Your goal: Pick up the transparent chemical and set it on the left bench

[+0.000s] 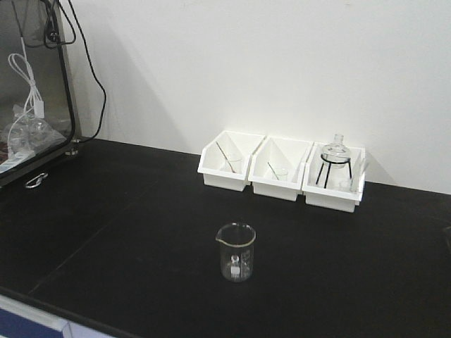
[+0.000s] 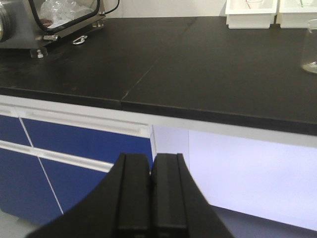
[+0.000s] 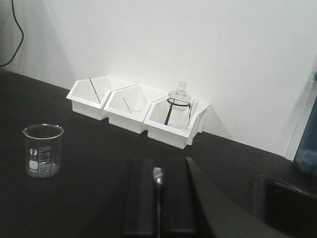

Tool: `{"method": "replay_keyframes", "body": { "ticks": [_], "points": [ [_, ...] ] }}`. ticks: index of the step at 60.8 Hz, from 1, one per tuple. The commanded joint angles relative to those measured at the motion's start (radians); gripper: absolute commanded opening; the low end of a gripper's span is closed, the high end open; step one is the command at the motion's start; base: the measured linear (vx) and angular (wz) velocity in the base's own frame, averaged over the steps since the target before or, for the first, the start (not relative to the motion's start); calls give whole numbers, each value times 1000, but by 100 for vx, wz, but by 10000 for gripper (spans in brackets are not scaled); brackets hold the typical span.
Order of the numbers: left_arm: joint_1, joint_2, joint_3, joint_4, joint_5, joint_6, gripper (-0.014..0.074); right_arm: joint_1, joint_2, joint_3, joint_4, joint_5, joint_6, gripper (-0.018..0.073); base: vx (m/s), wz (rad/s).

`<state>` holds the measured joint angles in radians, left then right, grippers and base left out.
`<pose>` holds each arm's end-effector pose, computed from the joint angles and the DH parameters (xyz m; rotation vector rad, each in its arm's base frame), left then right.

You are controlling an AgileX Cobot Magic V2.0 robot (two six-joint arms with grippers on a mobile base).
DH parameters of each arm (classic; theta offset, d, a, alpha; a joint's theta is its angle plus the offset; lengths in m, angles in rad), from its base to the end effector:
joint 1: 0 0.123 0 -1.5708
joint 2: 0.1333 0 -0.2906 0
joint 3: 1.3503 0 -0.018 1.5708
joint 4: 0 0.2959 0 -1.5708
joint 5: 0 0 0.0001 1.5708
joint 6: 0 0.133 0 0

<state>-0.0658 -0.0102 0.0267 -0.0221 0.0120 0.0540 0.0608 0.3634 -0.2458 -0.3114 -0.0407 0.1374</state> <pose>0.1380 -0.0091 0.2052 0.0741 1.5103 -0.0274 0.1734 0.0122 0.2715 -0.1926 1.5511 -0.0792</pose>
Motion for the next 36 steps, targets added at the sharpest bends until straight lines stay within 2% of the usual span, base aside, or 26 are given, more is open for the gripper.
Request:
{"method": "replay_keyframes", "body": {
  "ticks": [1,36],
  "points": [
    [-2,-19,16,-1,-78,-8,-3,1,5,-30,-5,-79,-5,-7,31,2],
    [-2,-19,16,-1,-78,-8,-3,1,5,-30,-5,-79,-5,-7,24,-3]
  ]
}}
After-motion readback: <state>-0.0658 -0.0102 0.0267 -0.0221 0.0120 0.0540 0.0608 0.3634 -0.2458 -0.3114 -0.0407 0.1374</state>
